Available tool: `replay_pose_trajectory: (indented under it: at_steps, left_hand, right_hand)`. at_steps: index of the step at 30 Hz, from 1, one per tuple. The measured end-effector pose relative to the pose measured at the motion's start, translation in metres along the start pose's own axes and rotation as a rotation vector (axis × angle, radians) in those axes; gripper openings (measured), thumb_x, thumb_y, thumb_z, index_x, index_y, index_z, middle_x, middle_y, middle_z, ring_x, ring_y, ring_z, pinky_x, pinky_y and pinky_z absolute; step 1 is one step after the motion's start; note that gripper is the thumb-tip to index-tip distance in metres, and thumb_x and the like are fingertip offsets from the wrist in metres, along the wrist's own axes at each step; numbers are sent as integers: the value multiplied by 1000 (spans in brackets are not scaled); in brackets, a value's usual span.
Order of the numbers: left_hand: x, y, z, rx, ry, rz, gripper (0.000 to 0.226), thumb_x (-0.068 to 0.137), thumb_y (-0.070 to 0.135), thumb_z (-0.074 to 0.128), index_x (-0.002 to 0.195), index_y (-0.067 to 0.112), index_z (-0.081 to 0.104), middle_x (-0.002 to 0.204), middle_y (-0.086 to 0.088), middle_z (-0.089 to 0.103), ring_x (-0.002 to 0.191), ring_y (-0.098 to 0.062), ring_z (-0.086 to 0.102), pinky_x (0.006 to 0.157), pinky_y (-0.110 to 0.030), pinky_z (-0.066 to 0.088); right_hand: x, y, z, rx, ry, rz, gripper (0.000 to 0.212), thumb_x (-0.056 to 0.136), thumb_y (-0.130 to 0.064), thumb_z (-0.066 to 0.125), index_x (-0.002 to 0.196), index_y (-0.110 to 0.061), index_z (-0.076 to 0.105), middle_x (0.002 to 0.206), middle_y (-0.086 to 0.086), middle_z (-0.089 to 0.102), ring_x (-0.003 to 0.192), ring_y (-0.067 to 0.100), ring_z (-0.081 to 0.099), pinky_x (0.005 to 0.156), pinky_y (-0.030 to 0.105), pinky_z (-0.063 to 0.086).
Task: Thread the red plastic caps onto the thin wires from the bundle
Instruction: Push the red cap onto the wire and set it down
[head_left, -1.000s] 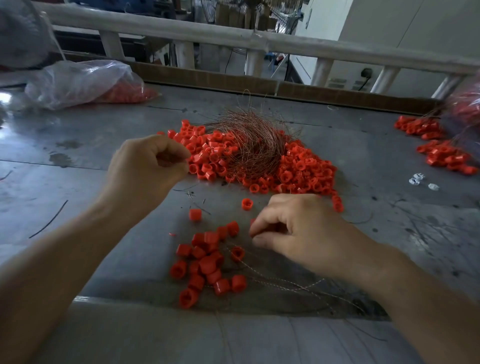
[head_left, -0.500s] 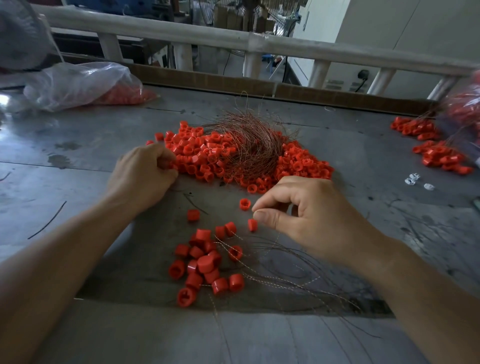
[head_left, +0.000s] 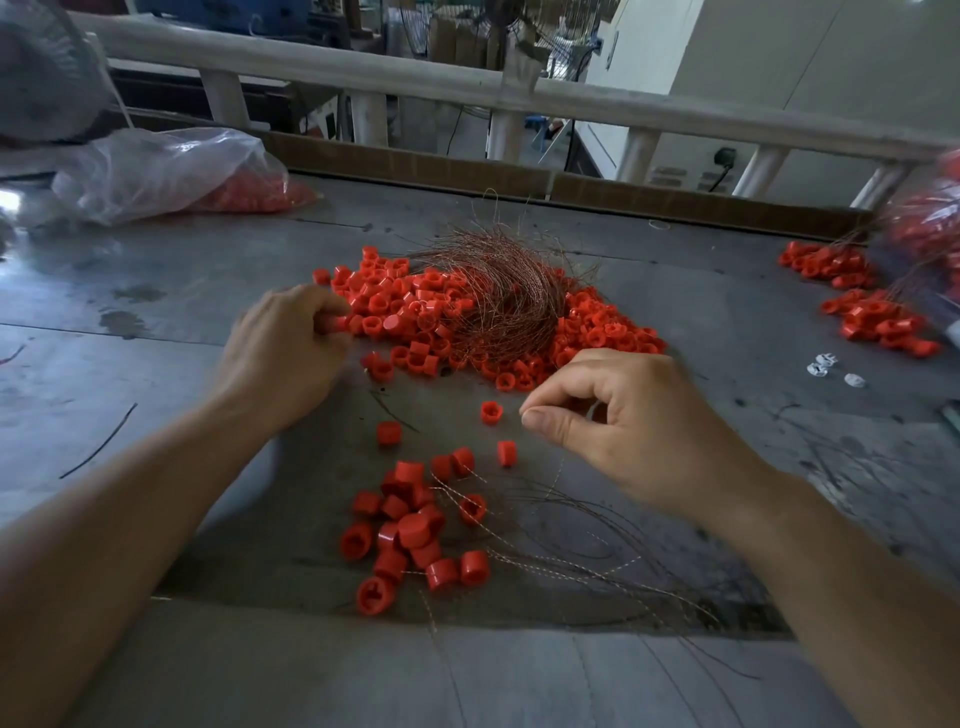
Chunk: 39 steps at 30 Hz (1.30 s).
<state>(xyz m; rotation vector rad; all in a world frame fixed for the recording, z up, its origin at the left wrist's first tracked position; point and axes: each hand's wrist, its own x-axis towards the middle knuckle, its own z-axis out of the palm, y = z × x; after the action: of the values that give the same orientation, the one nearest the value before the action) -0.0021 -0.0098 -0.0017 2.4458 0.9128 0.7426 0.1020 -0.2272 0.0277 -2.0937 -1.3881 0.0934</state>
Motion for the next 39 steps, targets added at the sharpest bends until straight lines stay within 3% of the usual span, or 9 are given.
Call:
replay_pose_trajectory:
  at_steps: [4,7,13,17,23,27,33,36,39]
  left_hand:
    - [-14,19,-11,-141,68,108,15,85,13,61,97,18,67,87,4,56,74,-8,56,70,-17,38]
    - [-32,36,-12,-234,-6,196,15,83,13,62,94,23,66,77,21,56,66,8,55,61,0,37]
    - [-42,45,-4,-207,-108,293,18,80,16,64,96,21,68,78,24,56,75,4,57,67,3,36]
    - [-40,42,-8,-226,-84,297,18,79,12,67,94,21,69,76,23,57,87,11,51,67,5,33]
    - [-41,43,-5,-226,-85,310,19,78,10,68,93,22,69,76,23,56,84,14,52,68,4,34]
    - [-41,43,-7,-225,-85,318,19,79,10,68,94,21,69,77,23,56,87,12,50,68,4,34]
    - [-43,44,-8,-222,-101,321,20,79,10,67,96,20,69,77,24,56,88,12,50,69,4,35]
    - [-43,44,-8,-220,-100,322,20,79,9,67,95,19,69,76,24,55,88,11,51,69,4,36]
    - [-43,45,-9,-230,-103,319,20,78,9,67,96,19,69,77,24,56,89,11,51,70,4,36]
  right_hand:
    - [5,11,-2,-93,69,54,10,81,-23,65,87,-17,72,83,-8,61,77,4,54,71,16,41]
    - [11,22,0,-157,99,88,21,87,-21,60,105,-14,68,112,-2,60,102,6,50,86,11,31]
    - [21,31,13,-320,-82,48,47,95,-38,39,132,-10,47,153,-1,18,140,10,6,104,15,-1]
    - [25,32,19,-384,-168,80,58,94,-47,27,138,-11,37,154,-5,10,140,6,-2,112,34,0]
    - [22,31,21,-345,-89,60,93,70,-66,5,140,-12,33,151,-5,23,139,4,1,111,33,-3]
    - [23,32,23,-318,-60,17,84,75,-64,11,130,-15,49,153,-3,15,138,3,-4,111,36,-4]
    - [25,34,26,-312,-110,9,95,67,-68,3,143,-16,26,153,-8,14,138,1,-4,110,36,-11]
    - [23,31,23,-256,10,-31,86,75,-65,11,136,-11,40,147,-3,32,138,4,10,112,36,-5]
    - [21,28,20,-211,177,-106,49,90,-42,45,115,-3,61,125,7,58,128,19,40,110,38,8]
